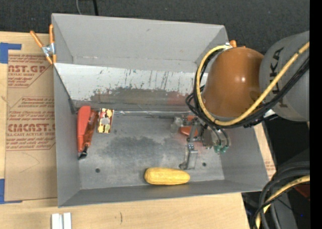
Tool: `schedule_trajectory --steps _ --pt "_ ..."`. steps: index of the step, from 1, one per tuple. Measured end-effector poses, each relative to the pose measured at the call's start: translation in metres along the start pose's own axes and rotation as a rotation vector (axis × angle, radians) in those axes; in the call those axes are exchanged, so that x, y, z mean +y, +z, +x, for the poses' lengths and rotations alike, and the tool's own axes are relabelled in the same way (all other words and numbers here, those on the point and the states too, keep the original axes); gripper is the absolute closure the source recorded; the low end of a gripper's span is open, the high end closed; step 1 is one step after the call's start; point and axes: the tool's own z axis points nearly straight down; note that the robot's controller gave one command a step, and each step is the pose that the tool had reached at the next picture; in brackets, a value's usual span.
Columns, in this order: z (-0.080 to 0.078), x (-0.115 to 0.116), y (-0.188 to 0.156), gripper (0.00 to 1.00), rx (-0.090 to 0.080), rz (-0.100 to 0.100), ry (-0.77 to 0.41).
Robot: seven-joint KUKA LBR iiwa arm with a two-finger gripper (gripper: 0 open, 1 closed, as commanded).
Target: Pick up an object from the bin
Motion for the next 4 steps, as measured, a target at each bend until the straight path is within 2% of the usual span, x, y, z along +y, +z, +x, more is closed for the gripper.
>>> schedule_trajectory --steps 1,2,3,4 --pt "-0.002 0.005 0.031 0.00 -0.008 0.001 -0.042" --pt "0.002 0.012 0.089 0.00 -0.003 0.000 -0.230" --pt "-0.003 -0.003 0.136 1.00 -0.007 0.000 -0.265" --pt "-0.003 -0.003 0.136 1.00 -0.007 0.000 -0.265"
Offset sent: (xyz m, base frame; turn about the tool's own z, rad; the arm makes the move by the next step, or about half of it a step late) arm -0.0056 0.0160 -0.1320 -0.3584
